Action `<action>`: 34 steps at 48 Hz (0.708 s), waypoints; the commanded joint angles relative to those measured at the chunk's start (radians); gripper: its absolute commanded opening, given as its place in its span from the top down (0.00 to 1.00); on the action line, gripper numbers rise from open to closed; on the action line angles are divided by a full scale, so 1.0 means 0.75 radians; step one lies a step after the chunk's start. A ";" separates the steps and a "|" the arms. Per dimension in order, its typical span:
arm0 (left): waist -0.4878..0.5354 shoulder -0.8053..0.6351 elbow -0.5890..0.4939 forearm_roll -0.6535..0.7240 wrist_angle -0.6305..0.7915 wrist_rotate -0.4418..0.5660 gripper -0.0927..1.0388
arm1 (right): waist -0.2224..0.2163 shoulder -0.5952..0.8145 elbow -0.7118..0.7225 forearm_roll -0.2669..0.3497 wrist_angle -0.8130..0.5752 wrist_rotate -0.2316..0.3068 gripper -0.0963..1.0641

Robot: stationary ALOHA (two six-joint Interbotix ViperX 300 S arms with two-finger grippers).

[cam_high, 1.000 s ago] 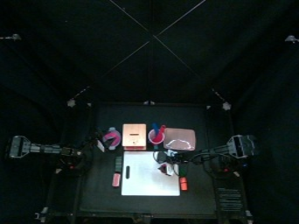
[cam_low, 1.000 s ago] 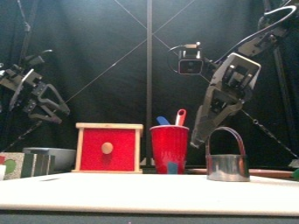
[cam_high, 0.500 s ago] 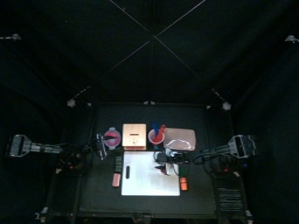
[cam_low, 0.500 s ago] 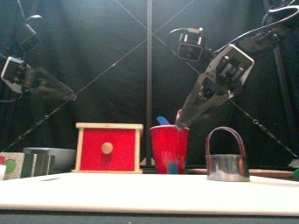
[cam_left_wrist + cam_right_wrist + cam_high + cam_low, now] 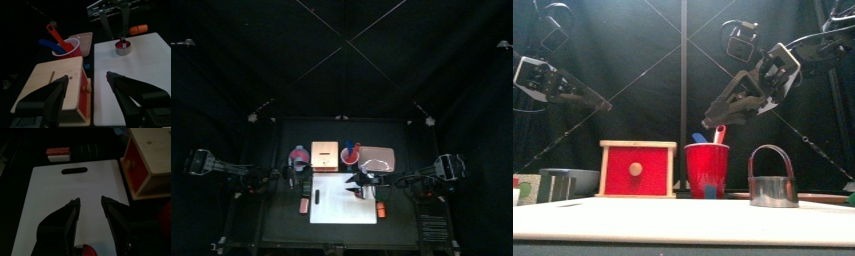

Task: Get the cutter from the drawer then cut the dough then place the extra dough in the bowl
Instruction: Place the extra dough in the bowl

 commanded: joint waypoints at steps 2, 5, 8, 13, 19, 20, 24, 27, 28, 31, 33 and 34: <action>-0.027 0.049 -0.059 -0.002 -0.014 -0.002 0.07 | -0.004 -0.053 -0.008 -0.002 -0.063 -0.004 0.25; -0.031 0.065 -0.061 -0.002 -0.014 -0.002 0.07 | -0.004 -0.053 -0.008 -0.002 -0.084 -0.008 0.25; -0.031 0.078 -0.061 -0.002 -0.014 -0.002 0.07 | -0.004 -0.053 -0.010 -0.002 -0.102 -0.010 0.25; -0.035 0.082 -0.059 -0.010 -0.014 -0.004 0.07 | -0.004 -0.053 -0.012 -0.002 -0.119 -0.010 0.25; -0.039 0.082 -0.055 -0.020 -0.014 -0.002 0.07 | -0.008 -0.053 -0.012 -0.002 -0.123 -0.012 0.25; -0.039 0.082 -0.055 -0.020 -0.014 -0.002 0.07 | -0.010 -0.053 -0.012 -0.002 -0.123 -0.010 0.25; -0.039 0.082 -0.055 -0.020 -0.014 -0.002 0.07 | -0.012 -0.051 -0.012 -0.004 -0.123 -0.010 0.25; -0.039 0.082 -0.055 -0.020 -0.014 -0.002 0.07 | -0.014 -0.051 -0.014 -0.002 -0.123 -0.010 0.25; -0.041 0.082 -0.055 -0.020 -0.014 -0.002 0.07 | -0.014 -0.053 -0.014 -0.004 -0.123 -0.010 0.25; -0.039 0.082 -0.055 -0.020 -0.014 -0.002 0.07 | -0.014 -0.053 -0.014 -0.002 -0.123 -0.004 0.25; -0.039 0.082 -0.055 -0.020 -0.014 -0.002 0.07 | -0.014 -0.053 -0.014 -0.002 -0.123 -0.004 0.25; -0.039 0.082 -0.055 -0.020 -0.014 -0.002 0.07 | -0.014 -0.053 -0.014 -0.002 -0.123 -0.004 0.25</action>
